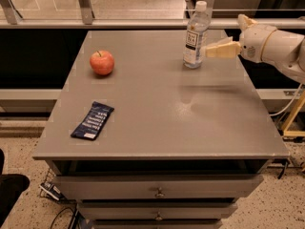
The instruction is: Move blue plastic bottle near rxbar blueberry
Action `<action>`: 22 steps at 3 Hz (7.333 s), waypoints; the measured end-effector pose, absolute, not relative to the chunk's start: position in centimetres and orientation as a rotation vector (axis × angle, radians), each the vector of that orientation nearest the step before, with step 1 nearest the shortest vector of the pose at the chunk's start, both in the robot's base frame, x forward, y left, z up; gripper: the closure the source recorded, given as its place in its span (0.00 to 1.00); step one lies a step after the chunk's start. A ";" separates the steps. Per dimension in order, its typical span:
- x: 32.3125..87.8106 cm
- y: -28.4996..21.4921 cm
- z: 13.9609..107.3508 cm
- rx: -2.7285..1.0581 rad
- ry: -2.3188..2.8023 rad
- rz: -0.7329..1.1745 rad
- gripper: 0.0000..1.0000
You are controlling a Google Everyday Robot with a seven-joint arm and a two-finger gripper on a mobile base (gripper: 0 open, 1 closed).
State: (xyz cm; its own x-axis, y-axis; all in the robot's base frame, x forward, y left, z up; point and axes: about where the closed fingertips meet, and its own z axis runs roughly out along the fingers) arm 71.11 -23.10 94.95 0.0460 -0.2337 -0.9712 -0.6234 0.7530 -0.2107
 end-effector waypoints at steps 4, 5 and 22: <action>76.6 -17.1 96.4 -0.759 1.406 0.730 0.18; 76.6 -16.5 96.5 -0.767 1.404 0.748 0.43; 51.1 5.8 95.1 -1.163 1.131 1.123 0.57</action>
Offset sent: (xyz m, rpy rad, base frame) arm 0.0537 0.0250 0.0178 0.1827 -0.0310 0.1870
